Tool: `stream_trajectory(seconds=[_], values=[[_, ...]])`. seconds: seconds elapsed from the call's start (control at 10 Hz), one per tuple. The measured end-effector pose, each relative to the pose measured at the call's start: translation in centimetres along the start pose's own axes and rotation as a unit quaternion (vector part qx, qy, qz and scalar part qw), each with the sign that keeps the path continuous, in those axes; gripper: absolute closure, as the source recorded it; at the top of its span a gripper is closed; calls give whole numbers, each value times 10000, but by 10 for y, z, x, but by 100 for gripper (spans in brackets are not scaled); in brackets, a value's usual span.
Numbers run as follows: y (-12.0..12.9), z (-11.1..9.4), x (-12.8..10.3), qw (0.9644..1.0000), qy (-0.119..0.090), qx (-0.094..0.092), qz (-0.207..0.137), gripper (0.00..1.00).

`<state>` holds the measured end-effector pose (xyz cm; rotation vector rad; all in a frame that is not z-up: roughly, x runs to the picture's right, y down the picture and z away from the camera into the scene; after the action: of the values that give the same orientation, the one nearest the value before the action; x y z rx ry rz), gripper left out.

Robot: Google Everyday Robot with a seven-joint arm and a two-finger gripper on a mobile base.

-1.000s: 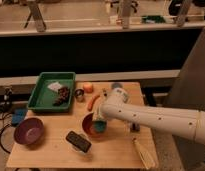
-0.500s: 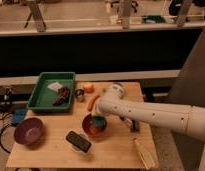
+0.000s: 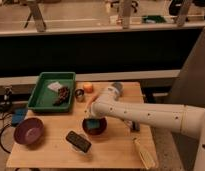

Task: Wipe red bowl with sponge

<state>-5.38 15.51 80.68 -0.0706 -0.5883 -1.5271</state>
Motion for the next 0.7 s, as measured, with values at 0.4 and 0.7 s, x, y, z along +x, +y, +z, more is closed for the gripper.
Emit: stream_trajectory(seconds=[0.4,0.7], values=[[-10,-5,-21,9995,-151,190,-176,100],[0,-15,-28,9996,-155,182,-160,100]])
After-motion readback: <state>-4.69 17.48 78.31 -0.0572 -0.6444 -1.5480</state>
